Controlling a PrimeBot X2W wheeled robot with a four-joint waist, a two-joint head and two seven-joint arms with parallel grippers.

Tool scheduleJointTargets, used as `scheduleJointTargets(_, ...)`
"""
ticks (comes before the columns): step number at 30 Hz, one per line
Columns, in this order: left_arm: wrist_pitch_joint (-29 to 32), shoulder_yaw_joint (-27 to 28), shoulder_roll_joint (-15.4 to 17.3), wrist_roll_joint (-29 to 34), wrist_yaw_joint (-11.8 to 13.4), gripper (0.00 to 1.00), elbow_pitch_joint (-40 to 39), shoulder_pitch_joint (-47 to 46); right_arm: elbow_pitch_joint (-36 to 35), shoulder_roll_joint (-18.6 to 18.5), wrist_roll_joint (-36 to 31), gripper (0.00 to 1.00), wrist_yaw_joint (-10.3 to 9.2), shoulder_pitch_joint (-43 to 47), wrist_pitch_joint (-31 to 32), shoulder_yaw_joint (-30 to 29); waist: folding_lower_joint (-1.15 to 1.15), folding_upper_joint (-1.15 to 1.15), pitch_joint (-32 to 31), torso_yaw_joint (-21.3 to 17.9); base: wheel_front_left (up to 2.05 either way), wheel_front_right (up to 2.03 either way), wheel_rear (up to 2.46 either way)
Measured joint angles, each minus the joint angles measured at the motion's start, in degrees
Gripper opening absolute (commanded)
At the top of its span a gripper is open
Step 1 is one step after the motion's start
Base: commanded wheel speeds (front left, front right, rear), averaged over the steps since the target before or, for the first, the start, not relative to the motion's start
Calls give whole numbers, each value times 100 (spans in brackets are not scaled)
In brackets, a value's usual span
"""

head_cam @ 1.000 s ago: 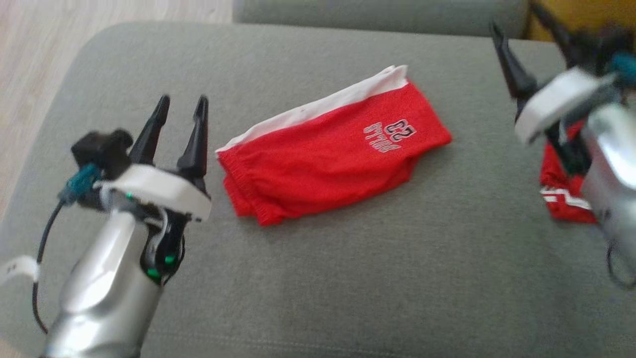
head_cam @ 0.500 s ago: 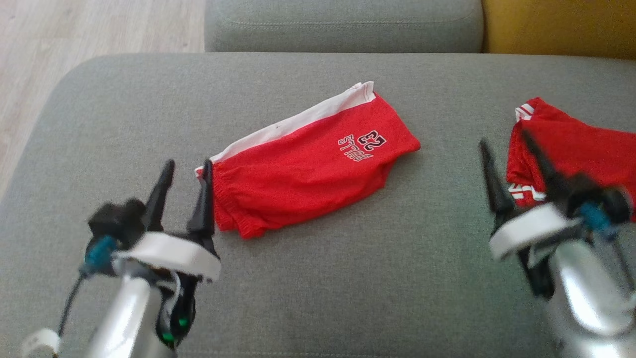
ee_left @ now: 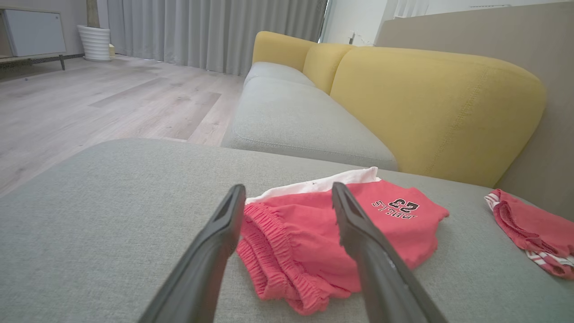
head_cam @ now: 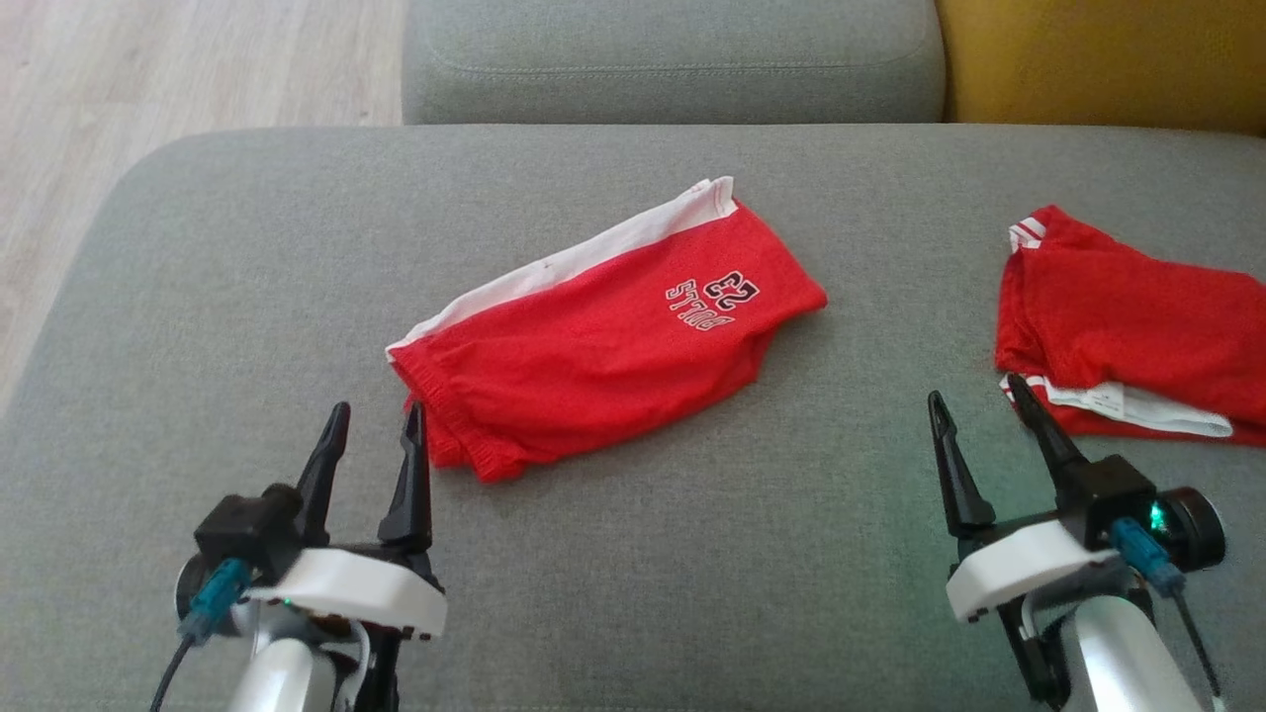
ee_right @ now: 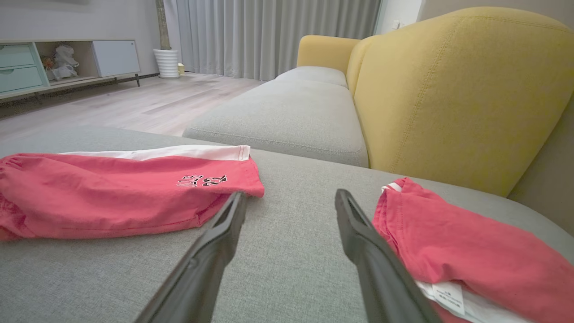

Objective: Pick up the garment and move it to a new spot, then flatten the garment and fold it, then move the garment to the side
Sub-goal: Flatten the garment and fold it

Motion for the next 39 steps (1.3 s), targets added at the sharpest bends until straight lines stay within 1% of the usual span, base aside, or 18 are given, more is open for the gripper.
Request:
scheduleJointTargets(5,0,29,-44,126,-157,100,21,-19,-67,38,-54,100,0,-1,193,-103,0,0,80,108,0,0,0)
scheduleJointTargets(7,0,32,-57,157,-202,100,76,-75,-54,38,114,100,0,-9,278,-127,0,0,154,198,0,0,0)
scheduleJointTargets(12,0,13,-75,151,-252,100,171,-233,185,70,1626,100,0,-188,775,-109,0,0,349,485,0,0,0)
scheduleJointTargets(16,0,-154,-83,-9,-244,100,207,-289,533,73,2697,100,0,-660,1302,-171,0,0,515,771,0,0,0)
scheduleJointTargets(18,0,-250,-94,-71,-241,100,278,-317,805,75,3106,100,0,-911,1561,-271,0,0,584,931,0,0,0)
scheduleJointTargets(22,1,-437,-98,-152,-212,100,385,-405,1525,70,3702,100,0,-1290,2023,-593,0,0,667,1267,0,0,0)
scheduleJointTargets(26,1,-543,-99,-99,-155,100,421,-411,2212,75,4218,100,0,-1635,2159,-916,0,0,684,1575,0,0,0)
scheduleJointTargets(29,1,-548,-96,-89,-145,100,422,-410,2620,53,4365,100,0,-1995,2201,-1133,0,0,694,1776,0,0,0)
scheduleJointTargets(34,1,-587,-97,-90,-166,100,388,-401,3117,36,4183,100,0,-2351,2142,-1392,0,0,719,2045,0,0,0)
scheduleJointTargets(39,1,-604,-98,-98,-162,100,312,-402,3548,-44,3911,100,0,-2716,2086,-1574,0,0,822,2180,0,0,0)
